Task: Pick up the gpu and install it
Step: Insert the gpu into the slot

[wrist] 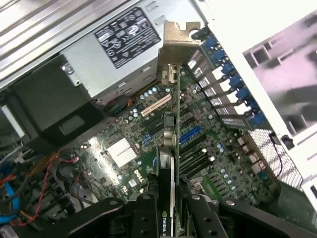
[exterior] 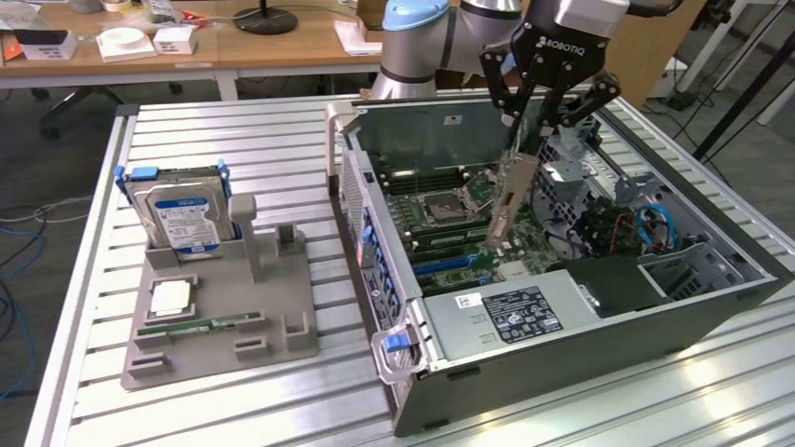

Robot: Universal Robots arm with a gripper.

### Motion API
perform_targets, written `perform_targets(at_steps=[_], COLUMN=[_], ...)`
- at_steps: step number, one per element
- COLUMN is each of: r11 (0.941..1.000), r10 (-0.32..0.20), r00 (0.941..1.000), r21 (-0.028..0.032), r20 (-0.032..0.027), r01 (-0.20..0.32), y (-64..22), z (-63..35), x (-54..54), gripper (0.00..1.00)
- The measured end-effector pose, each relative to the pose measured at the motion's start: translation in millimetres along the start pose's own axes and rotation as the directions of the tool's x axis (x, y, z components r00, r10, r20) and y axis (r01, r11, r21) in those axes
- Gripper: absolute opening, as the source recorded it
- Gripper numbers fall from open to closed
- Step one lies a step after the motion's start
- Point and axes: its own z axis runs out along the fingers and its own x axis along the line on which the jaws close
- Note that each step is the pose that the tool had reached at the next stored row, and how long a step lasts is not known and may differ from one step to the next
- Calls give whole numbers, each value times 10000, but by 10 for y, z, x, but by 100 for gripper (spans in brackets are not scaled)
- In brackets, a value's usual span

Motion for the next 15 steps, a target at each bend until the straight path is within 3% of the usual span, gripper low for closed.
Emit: perform_targets(at_steps=[7,15], r11=[9926,9675], r10=[1210,2529], r00=[9926,9674], r21=[22,38], r20=[56,121], r01=[-1210,-2529], y=[0,0], z=[3,7], x=[0,0], gripper=[26,26])
